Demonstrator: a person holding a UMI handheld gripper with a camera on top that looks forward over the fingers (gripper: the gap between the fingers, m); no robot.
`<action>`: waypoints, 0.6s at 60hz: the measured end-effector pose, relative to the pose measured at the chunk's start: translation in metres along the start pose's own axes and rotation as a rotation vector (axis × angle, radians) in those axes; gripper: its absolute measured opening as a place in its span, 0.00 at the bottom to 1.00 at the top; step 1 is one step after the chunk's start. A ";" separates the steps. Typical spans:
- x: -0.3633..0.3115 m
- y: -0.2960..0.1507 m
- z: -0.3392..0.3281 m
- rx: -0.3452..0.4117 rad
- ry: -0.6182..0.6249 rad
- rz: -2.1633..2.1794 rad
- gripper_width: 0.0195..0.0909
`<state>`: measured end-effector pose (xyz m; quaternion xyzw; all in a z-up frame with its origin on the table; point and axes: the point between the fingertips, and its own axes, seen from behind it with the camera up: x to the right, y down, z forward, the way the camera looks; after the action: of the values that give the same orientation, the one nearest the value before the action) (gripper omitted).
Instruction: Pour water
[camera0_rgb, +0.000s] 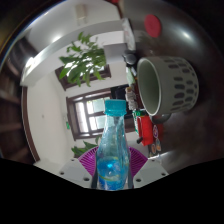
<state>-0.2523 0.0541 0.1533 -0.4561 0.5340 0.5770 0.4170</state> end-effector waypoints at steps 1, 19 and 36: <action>0.000 0.000 0.001 0.004 -0.003 0.029 0.30; 0.008 -0.010 -0.008 0.061 -0.026 0.261 0.31; -0.002 -0.003 0.008 0.009 0.021 0.008 0.31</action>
<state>-0.2498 0.0621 0.1544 -0.4582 0.5426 0.5715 0.4111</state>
